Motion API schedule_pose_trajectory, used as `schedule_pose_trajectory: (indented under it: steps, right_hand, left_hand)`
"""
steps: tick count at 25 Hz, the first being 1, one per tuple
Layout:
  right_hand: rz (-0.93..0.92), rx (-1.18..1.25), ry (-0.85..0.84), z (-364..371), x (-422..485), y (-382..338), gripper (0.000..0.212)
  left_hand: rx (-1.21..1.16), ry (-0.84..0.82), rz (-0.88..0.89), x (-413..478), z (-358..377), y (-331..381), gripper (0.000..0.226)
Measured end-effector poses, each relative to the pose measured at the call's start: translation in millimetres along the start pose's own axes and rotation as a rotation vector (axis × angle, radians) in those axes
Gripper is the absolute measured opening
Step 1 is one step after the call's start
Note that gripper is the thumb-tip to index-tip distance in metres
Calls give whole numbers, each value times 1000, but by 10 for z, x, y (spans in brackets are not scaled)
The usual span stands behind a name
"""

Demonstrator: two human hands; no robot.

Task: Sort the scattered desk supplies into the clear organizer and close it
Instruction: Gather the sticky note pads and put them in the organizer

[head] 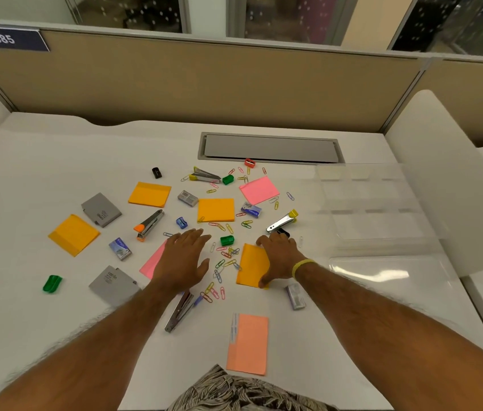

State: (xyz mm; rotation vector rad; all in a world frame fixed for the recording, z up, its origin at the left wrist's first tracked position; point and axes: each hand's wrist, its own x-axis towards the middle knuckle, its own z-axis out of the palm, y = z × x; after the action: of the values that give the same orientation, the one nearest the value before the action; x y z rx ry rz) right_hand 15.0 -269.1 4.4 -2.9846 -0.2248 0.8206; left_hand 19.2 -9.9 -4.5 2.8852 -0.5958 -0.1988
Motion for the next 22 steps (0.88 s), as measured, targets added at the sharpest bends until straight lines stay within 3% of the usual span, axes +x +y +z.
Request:
schedule_pose_trajectory:
  steps: [5, 8, 13, 15, 17, 22]
  right_hand:
    - [32, -65, -19, -76, 63, -12, 106]
    - [38, -83, -11, -103, 46, 28, 93]
    - [-3, 418, -6, -210, -110, 190, 43]
    - [-25, 626, 28, -254, -222, 207, 25]
    - [-55, 867, 38, -300, -345, 130, 14]
    - [-137, 1116, -33, -326, -494, -248, 15]
  left_hand:
    - [-38, -14, -12, -30, 4, 29, 61]
    - [-54, -7, -17, -64, 16, 25, 60]
    - [-157, 34, 7, -123, 26, 51, 54]
    - [-339, 69, 27, -154, -6, 143, 50]
    - [-668, 22, -15, -168, -94, 316, 43]
    - [-1529, -401, -351, -210, -379, 655, 27]
